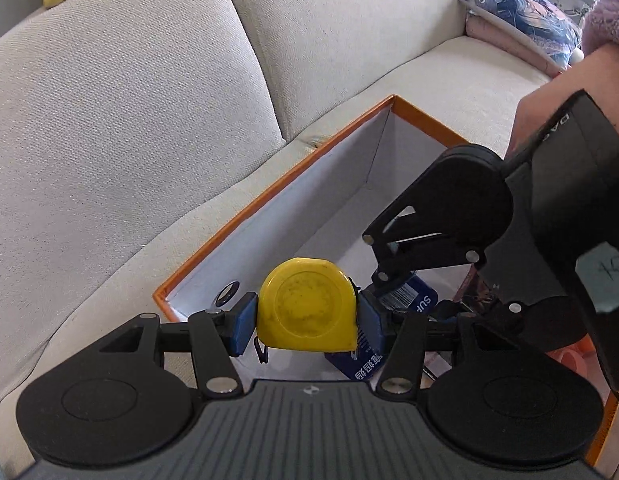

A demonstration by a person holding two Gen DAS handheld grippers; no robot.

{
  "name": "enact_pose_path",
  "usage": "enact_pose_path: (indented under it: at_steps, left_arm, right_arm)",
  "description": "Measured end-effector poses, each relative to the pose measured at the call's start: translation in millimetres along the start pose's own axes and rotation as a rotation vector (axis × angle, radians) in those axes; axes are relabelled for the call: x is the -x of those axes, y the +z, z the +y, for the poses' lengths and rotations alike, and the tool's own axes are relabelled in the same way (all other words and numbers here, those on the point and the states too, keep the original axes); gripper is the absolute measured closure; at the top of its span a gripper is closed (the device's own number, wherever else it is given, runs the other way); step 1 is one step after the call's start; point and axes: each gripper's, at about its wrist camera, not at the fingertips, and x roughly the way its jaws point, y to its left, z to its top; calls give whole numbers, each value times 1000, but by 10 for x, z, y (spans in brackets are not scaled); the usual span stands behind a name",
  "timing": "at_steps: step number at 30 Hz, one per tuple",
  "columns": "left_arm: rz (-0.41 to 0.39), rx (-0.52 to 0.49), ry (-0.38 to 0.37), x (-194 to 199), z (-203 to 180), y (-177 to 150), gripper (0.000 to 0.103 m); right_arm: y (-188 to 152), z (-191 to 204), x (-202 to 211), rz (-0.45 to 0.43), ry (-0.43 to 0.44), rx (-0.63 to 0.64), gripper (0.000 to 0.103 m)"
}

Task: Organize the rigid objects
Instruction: 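Lower the blue tin into the box with the right tool while the left tool lowers the tape measure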

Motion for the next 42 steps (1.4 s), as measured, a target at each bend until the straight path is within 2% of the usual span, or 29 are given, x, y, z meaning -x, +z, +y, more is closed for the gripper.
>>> enact_pose_path:
  at_steps: [7,12,14,17,19,23,26,29,32,34,36,39,42]
  left_arm:
    - [8,-7,-7,-46,67,36,41]
    - [18,-22,0,-110,73,80,41]
    - [28,-48,-7,-128,47,96,41]
    - [42,-100,3,-190,-25,141,41]
    - [50,-124,-18,-231,-82,189,41]
    - [76,-196,-31,-344,-234,281,41]
    - [95,-162,-55,-454,-255,338,41]
    - [78,-140,-101,-463,-323,390,41]
    - [73,-155,-119,-490,-442,423,41]
    - [79,-152,-136,-536,-508,439,41]
    - [87,-143,-140,-591,-563,453,41]
    - [102,-103,-153,-678,-606,480,41]
    - [111,-66,-159,-757,-635,516,41]
  right_arm:
    - [7,-57,-28,6,10,-56,56]
    - [-69,-100,36,-26,43,-195,54]
    - [-126,-126,96,-46,25,-273,54]
    - [-223,-173,219,-49,-53,-408,54]
    - [-275,-181,285,-43,-111,-494,54]
    - [-384,-182,327,-47,-149,-693,54]
    - [-454,-106,425,-75,-203,-762,54]
    - [-414,39,597,-102,-290,-794,55]
    - [-450,196,830,-96,-420,-845,55]
    - [-501,265,958,-94,-499,-941,57]
    - [-576,310,1036,-106,-537,-1069,60]
    - [-699,355,1058,-127,-552,-1257,61]
    - [-774,400,1035,-150,-559,-1376,61]
